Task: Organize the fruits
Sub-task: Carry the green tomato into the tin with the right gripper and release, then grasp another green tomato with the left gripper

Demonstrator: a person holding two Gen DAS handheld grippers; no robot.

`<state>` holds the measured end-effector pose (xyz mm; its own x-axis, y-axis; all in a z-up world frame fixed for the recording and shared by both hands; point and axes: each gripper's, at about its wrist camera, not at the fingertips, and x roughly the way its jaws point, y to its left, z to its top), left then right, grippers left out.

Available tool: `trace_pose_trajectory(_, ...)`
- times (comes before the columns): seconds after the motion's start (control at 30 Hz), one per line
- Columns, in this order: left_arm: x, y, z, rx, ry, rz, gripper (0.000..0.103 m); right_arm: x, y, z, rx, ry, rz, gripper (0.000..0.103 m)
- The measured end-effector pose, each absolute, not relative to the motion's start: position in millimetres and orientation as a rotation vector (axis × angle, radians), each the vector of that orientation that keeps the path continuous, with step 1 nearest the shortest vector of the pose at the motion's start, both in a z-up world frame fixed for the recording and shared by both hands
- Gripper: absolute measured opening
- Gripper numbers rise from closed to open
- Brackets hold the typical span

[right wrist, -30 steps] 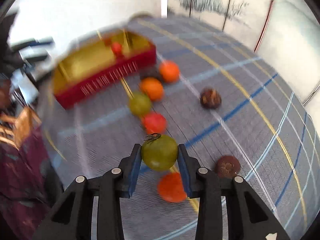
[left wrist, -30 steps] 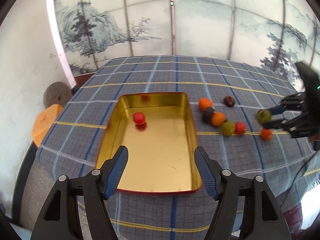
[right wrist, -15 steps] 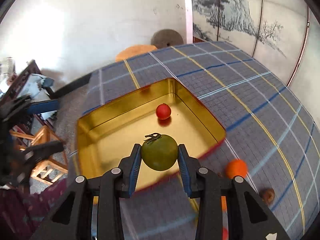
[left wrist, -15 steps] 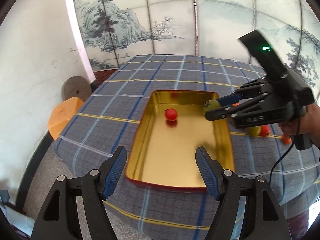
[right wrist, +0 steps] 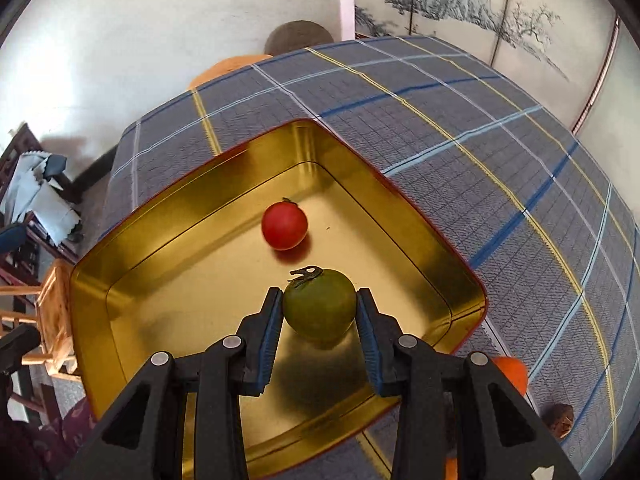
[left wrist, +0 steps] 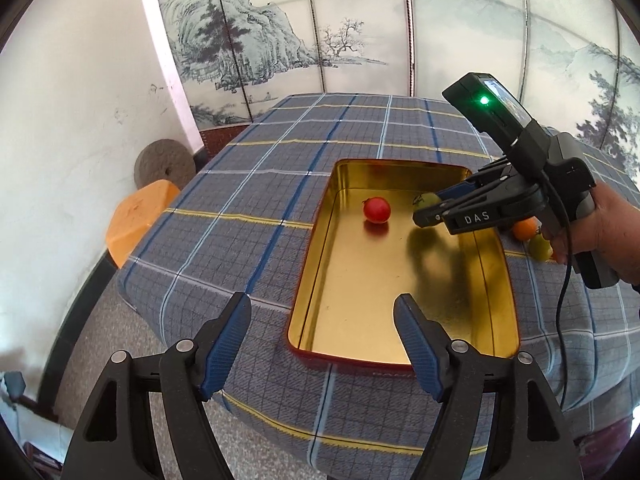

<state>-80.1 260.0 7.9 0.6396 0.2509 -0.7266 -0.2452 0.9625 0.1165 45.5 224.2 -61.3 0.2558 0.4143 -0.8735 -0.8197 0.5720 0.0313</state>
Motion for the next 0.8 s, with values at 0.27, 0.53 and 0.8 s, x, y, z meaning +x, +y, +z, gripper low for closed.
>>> trace_pose_trajectory(0.27,-78.9,265.4,3.5,0.008,0.841,0.289,0.074,51.6,233.9,-64.2,-0.463,0.995,0.847,0.036)
trace_pose_trajectory(0.53,-77.4,260.6,1.8,0.018,0.855,0.286,0.074,50.9,221.0,-34.7,-0.352,0.888,0.854,0.061)
trace_pose_trajectory(0.8,-78.1,248.9,5.2,0.052,0.856,0.273,0.075,13.5,180.8,14.8,-0.194,0.712,0.950,0.077)
